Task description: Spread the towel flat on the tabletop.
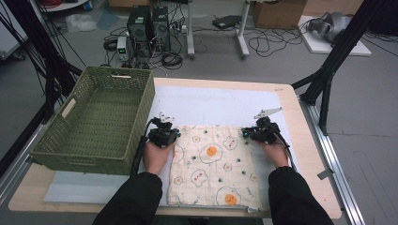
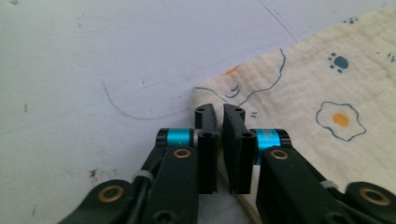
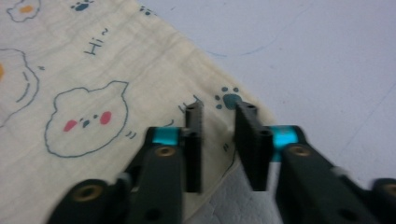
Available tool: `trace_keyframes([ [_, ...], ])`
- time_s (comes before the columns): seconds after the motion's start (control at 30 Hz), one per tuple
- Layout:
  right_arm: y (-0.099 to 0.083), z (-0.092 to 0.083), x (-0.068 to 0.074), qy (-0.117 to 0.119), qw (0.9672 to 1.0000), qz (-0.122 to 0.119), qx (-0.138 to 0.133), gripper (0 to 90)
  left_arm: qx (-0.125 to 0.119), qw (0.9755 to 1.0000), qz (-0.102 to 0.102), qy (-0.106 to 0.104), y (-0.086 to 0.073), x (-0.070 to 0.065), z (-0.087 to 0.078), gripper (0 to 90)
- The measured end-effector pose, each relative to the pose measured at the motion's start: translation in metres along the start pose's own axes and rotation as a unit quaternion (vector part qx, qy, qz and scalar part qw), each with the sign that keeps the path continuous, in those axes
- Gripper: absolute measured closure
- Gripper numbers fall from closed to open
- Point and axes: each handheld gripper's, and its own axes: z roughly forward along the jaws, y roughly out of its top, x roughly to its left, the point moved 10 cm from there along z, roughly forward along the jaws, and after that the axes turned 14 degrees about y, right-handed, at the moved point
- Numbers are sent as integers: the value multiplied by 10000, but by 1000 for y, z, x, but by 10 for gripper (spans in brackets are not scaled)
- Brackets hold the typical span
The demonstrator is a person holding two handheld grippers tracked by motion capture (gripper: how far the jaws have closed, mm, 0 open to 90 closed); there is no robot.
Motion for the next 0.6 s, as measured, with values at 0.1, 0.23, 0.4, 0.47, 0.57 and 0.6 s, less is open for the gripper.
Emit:
trace_keyframes([
  [0.1, -1, 0, 3, 165, 9999, 50, -9, 887, -18, 10000, -8, -43, 0, 0, 0, 875],
  [0.23, -5, -6, 2, 270, 9995, 132, -23, 890, -152, 9996, -156, -184, 5, -4, -3, 880],
  [0.4, -5, -24, -3, 271, 9991, 216, -252, 890, -276, 9983, -414, -306, 12, -9, -5, 882],
  [0.47, -4, -31, -3, 272, 9987, 239, -350, 891, -256, 9987, -286, -345, 18, -14, -7, 881],
  [0.57, -2, -39, -4, 253, 9983, 258, -457, 890, -432, 9982, -209, -354, 38, -17, -13, 881],
  [0.6, -1, -41, -4, 254, 9980, 278, -517, 890, -420, 9983, -227, -323, 42, -16, -13, 881],
])
